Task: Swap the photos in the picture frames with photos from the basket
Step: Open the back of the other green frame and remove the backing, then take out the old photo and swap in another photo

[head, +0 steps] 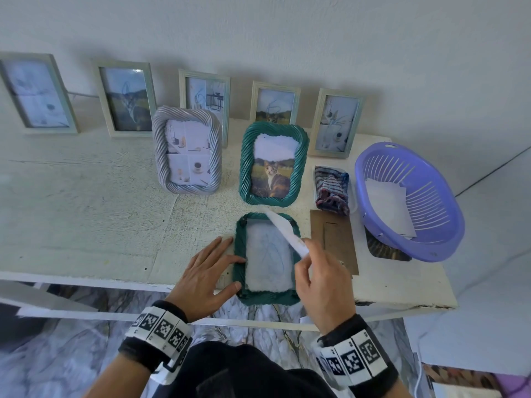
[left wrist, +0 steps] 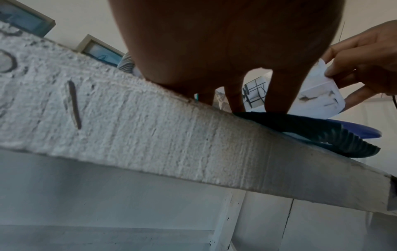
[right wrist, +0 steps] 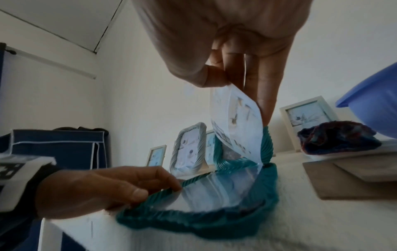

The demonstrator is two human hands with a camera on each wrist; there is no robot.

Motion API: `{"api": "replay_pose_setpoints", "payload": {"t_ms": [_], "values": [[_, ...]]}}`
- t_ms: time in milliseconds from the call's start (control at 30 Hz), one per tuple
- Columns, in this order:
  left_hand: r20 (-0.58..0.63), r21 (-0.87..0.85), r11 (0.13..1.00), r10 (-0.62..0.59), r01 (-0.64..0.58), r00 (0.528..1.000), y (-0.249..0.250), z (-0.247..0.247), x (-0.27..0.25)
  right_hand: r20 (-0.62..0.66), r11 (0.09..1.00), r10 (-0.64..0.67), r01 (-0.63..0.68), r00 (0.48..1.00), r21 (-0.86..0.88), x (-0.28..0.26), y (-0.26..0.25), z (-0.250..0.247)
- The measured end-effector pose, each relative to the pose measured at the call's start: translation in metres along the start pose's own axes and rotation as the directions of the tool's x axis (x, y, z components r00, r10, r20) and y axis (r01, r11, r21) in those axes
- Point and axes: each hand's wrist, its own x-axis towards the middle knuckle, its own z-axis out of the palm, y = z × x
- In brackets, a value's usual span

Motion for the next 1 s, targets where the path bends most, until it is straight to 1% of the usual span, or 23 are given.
{"api": "replay_pose_setpoints", "payload": {"t_ms": [167, 233, 267, 333, 433, 533, 600, 667, 700, 733, 833, 933, 1000], "values": [[0.029, -0.050, 0.997, -0.049, 0.051, 0.998, 0.002, -0.002, 0.004, -0.114, 0.993, 0.081, -0.071, 0.990, 0.092, 0.011, 0.014, -0.010], [0.021, -0.052, 0.997, -0.061, 0.062, 0.998, 0.004, -0.002, 0.005, -0.145, 0.989, 0.103, -0.087, 0.984, 0.116, 0.013, 0.020, -0.014], [0.004, -0.056, 0.996, -0.064, 0.064, 0.998, 0.005, -0.001, 0.006, -0.159, 0.985, 0.130, -0.110, 0.979, 0.130, 0.014, 0.022, -0.017], [-0.037, -0.045, 0.998, -0.052, 0.050, 0.998, 0.008, 0.000, 0.008, -0.162, 0.954, 0.261, -0.229, 0.952, 0.191, 0.014, 0.029, -0.021], [-0.056, 0.016, 1.000, -0.004, 0.005, 0.998, 0.012, 0.000, 0.015, -0.080, 0.838, 0.487, -0.439, 0.870, 0.322, 0.012, 0.045, -0.027], [-0.030, 0.038, 0.999, 0.020, -0.018, 0.999, 0.020, -0.007, 0.028, 0.015, 0.671, 0.649, -0.581, 0.761, 0.461, 0.008, 0.061, -0.030], [-0.025, 0.032, 0.998, 0.059, -0.058, 0.998, 0.027, -0.012, 0.039, 0.082, 0.527, 0.728, -0.633, 0.680, 0.567, 0.004, 0.064, -0.033], [-0.023, 0.023, 0.993, 0.113, -0.113, 0.993, 0.035, -0.015, 0.051, 0.176, 0.350, 0.791, -0.670, 0.585, 0.655, 0.000, 0.064, -0.037], [-0.014, 0.015, 0.991, 0.135, -0.135, 0.991, 0.039, -0.016, 0.057, 0.218, 0.276, 0.809, -0.680, 0.546, 0.680, -0.003, 0.064, -0.040], [-0.004, 0.008, 0.988, 0.157, -0.157, 0.988, 0.044, -0.017, 0.064, 0.241, 0.235, 0.819, -0.687, 0.521, 0.687, -0.008, 0.065, -0.042], [0.001, 0.003, 0.970, 0.244, -0.244, 0.970, 0.063, -0.020, 0.090, 0.236, 0.188, 0.855, -0.700, 0.462, 0.689, -0.024, 0.074, -0.048], [-0.001, 0.024, 0.937, 0.349, -0.349, 0.937, 0.089, -0.020, 0.121, 0.214, 0.145, 0.888, -0.688, 0.408, 0.711, -0.045, 0.083, -0.057], [0.021, 0.041, 0.910, 0.413, -0.414, 0.910, 0.111, -0.016, 0.144, 0.193, 0.118, 0.912, -0.682, 0.362, 0.722, -0.058, 0.089, -0.064]]}}
